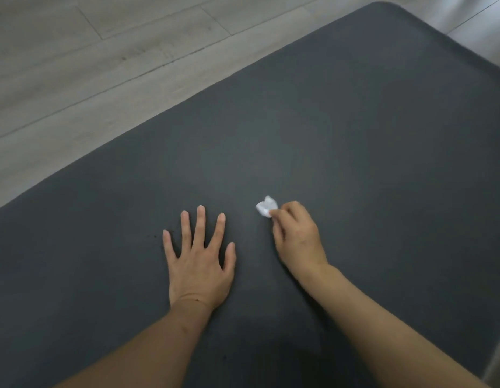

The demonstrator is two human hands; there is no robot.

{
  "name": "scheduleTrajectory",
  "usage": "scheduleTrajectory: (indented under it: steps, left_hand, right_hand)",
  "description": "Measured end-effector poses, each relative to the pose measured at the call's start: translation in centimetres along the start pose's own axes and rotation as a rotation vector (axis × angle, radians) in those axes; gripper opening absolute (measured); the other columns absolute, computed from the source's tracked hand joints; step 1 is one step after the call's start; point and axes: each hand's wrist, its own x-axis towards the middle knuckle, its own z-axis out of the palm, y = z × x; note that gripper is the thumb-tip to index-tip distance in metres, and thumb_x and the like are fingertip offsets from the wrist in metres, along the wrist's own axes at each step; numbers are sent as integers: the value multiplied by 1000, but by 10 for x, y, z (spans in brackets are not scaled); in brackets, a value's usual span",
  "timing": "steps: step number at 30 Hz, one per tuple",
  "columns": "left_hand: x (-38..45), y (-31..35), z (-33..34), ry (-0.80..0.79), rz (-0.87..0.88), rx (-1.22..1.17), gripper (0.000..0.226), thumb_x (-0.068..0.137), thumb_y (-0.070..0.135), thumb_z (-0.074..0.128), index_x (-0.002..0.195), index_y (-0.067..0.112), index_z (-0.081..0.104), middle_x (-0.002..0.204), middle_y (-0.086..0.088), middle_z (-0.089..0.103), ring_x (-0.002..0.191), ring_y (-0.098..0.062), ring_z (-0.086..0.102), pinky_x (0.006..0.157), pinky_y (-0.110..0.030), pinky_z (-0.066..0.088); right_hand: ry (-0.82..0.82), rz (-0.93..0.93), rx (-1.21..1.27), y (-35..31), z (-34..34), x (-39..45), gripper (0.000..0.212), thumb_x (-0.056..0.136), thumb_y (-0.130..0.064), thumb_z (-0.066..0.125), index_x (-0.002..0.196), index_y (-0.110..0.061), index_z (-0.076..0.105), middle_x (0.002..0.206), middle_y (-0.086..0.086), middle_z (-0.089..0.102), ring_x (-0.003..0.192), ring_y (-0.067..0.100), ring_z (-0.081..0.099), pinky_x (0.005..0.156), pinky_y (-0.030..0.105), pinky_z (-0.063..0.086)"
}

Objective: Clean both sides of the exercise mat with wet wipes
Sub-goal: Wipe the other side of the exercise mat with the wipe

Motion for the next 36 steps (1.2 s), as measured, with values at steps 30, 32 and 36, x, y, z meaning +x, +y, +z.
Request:
scheduleTrajectory:
  steps: [30, 32, 36]
  left_hand:
    - [5, -6, 2, 110, 75, 6, 64, 97, 55, 35, 158, 36, 39, 171, -3, 22, 160, -30, 10, 122, -66, 16]
    - [6, -6, 2, 116, 80, 7, 64, 97, 55, 35, 158, 36, 39, 171, -4, 23, 160, -30, 10, 123, -66, 16]
    - [7, -6, 3, 110, 84, 16, 64, 97, 56, 34, 158, 36, 38, 171, -4, 23, 160, -30, 9, 122, -66, 16]
  right_hand:
    - [-296, -370, -149, 17, -5, 76, 17, 99, -14, 47, 98, -9, 63, 92, 11, 56, 81, 28, 53, 65, 40, 46]
    - [-121, -133, -304, 77, -19, 118, 18, 92, -12, 46, 89, -6, 62, 86, 15, 54, 78, 36, 54, 63, 44, 47]
    - [31, 307, -270, 85, -26, 121, 24, 97, -15, 47, 84, -5, 64, 83, 7, 50, 79, 35, 53, 66, 36, 38]
